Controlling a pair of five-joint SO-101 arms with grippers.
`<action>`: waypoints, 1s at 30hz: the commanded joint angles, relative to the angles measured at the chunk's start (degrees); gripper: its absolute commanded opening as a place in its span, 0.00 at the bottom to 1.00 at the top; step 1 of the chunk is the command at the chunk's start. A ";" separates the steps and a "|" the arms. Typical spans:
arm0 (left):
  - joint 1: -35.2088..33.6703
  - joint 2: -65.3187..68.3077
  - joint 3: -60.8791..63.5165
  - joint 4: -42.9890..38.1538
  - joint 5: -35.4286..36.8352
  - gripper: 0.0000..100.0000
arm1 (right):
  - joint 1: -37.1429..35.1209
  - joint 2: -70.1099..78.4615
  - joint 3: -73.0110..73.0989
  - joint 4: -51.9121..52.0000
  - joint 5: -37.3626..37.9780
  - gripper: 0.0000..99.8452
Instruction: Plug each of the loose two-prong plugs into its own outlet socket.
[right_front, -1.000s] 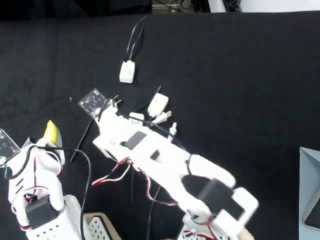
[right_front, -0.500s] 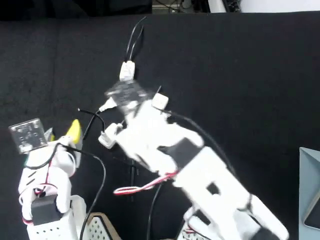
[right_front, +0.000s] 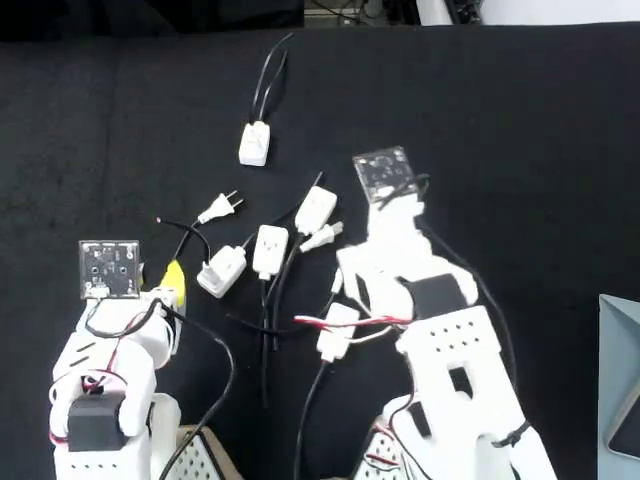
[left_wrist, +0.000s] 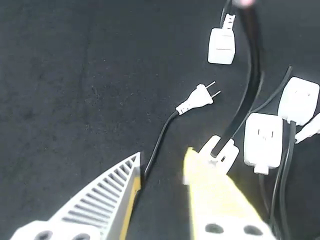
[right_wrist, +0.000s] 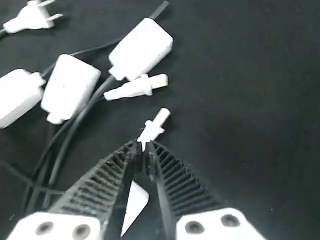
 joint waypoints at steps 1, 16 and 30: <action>0.75 6.51 -5.23 -0.26 -2.29 0.10 | 1.32 -1.10 4.35 -7.21 -0.18 0.02; 6.02 50.99 -18.07 -7.74 -1.14 0.30 | 2.29 -1.01 10.59 -14.59 -2.11 0.02; 8.48 82.02 -24.66 -29.45 -1.23 0.28 | 2.29 -1.01 10.86 -14.59 -2.11 0.02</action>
